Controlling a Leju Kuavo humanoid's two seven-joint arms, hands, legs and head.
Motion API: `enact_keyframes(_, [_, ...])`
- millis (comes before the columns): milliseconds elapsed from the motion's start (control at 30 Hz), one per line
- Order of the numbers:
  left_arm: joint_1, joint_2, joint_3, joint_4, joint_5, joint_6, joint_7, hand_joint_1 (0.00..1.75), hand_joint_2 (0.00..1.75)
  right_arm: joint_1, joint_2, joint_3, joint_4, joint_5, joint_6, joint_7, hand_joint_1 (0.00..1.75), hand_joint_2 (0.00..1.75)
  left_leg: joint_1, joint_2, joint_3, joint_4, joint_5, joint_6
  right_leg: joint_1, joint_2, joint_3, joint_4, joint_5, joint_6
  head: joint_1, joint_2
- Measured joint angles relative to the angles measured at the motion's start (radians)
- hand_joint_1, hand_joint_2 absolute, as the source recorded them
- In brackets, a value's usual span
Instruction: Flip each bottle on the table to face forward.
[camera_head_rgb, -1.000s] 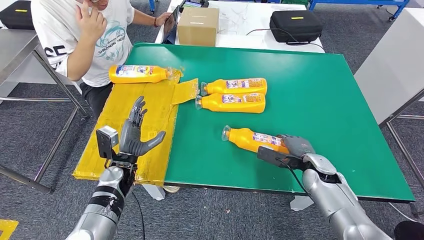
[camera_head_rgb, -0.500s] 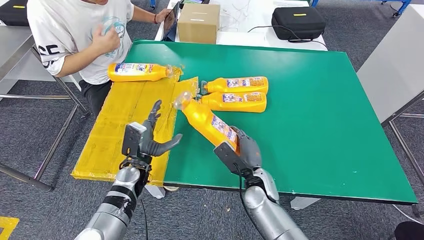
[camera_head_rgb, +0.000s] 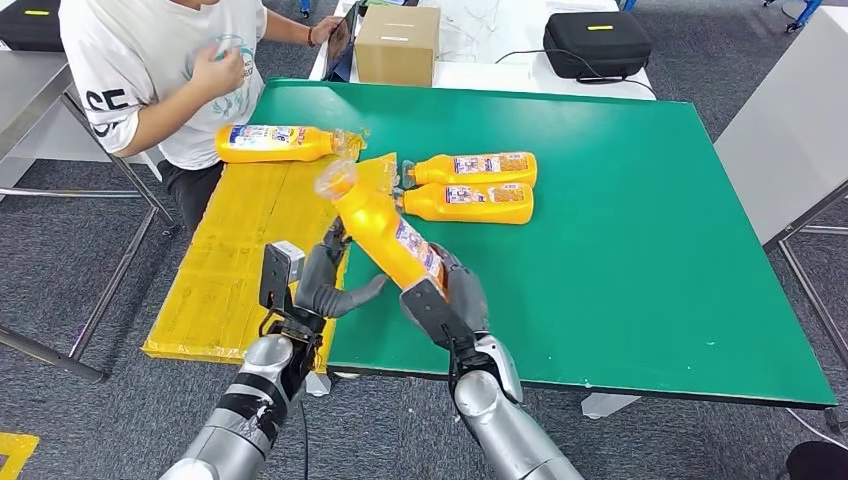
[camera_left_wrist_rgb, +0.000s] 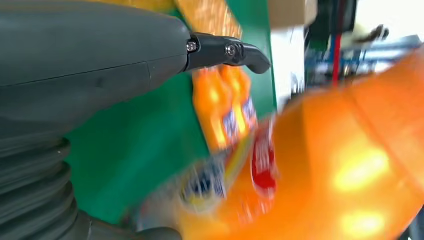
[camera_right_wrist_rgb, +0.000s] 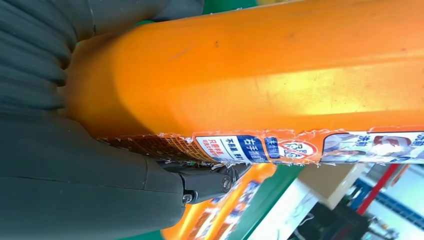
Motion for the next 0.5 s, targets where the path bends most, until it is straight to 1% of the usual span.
enact_keyframes(67, [0.012, 0.000, -0.022, -0.012, 0.094, -0.101, 0.028, 0.00, 1.75, -0.007, 0.014, 0.019, 0.015, -0.005, 0.006, -0.013, 1.75, 1.75, 0.000, 0.000, 0.000, 0.000, 0.000, 0.000, 0.000, 0.000, 0.000, 0.000, 0.000, 0.000, 0.000, 0.000])
enact_keyframes(133, [0.026, 0.001, -0.034, -0.031, 0.146, -0.150, 0.045, 0.00, 1.75, -0.011, 0.020, 0.033, 0.028, -0.002, 0.010, -0.017, 1.75, 1.75, 0.000, -0.001, -0.001, 0.000, 0.000, 0.000, 0.000, 0.000, 0.000, 0.000, 0.000, 0.001, 0.000, 0.000])
enact_keyframes(267, [0.047, 0.004, -0.041, -0.070, 0.216, -0.196, 0.074, 0.00, 1.75, -0.019, 0.028, 0.059, 0.060, 0.013, 0.017, -0.019, 1.75, 1.75, 0.000, -0.001, -0.001, 0.000, 0.000, 0.000, 0.000, 0.000, -0.001, 0.000, -0.002, 0.002, 0.000, 0.000])
enact_keyframes(500, [0.076, 0.016, -0.045, -0.122, 0.300, -0.241, 0.098, 0.00, 1.75, -0.027, 0.042, 0.109, 0.122, 0.059, 0.018, -0.007, 1.75, 1.75, 0.000, -0.002, -0.001, 0.000, 0.000, 0.000, 0.000, -0.002, -0.001, 0.000, -0.002, 0.003, 0.000, 0.000])
